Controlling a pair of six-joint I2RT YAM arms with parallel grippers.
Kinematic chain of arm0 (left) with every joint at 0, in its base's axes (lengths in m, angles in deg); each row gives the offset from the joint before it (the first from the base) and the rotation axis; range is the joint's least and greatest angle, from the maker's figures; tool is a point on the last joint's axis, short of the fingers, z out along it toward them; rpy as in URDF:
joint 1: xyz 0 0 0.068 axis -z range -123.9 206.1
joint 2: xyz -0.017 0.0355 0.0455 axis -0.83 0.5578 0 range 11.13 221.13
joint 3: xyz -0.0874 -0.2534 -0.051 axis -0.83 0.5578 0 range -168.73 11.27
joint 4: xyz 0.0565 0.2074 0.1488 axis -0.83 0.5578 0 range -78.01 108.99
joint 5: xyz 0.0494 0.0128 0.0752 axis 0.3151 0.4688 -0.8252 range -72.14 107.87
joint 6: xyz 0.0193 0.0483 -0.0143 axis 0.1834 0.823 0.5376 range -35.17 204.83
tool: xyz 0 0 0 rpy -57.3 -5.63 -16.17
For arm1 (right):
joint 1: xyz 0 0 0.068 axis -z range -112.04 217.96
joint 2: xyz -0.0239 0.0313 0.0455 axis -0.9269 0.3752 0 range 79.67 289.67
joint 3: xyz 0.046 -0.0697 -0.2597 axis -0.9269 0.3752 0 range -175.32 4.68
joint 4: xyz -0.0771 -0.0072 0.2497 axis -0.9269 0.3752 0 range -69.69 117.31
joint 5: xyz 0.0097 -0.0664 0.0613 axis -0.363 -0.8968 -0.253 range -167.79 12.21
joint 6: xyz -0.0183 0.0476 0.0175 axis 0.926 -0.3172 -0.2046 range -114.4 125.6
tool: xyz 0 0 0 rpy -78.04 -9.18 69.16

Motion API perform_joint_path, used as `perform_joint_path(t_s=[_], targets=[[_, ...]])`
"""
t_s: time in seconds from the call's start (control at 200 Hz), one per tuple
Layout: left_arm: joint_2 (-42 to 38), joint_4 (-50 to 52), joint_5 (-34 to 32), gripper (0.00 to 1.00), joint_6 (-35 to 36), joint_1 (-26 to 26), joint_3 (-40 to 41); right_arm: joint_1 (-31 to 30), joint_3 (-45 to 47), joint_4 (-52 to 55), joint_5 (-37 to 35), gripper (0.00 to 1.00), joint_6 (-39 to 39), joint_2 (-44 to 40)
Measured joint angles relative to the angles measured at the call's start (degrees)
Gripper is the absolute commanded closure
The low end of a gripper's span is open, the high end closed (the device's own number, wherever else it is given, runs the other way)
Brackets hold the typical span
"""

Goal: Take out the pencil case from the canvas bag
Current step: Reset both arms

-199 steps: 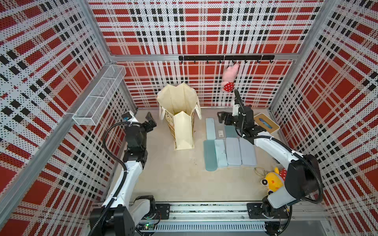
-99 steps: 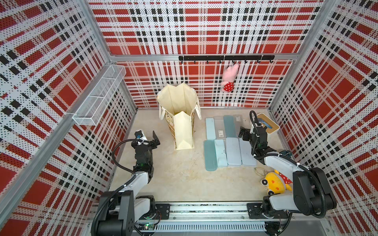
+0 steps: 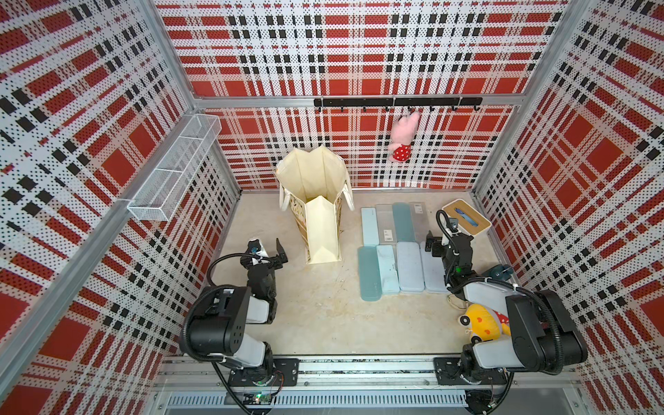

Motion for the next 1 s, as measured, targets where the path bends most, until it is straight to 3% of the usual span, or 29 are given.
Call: perform_joint_path(t_s=[0.416,0.611,1.002], targets=[[0.83,-2.05,-1.68,0.02,-0.63,0.52,-0.96,4.83,12.0,-14.49,6.6,0.0,-1.75,-2.75],[0.83,-2.03,-2.69,0.02,-0.52,1.22,-1.01,4.83,17.42,-30.84,7.08,0.0,-2.1,8.5],[0.92,-1.99,-4.22,0.02,0.02,2.27,-1.38,4.87,11.13,-27.82,7.08,0.0,-2.54,9.16]])
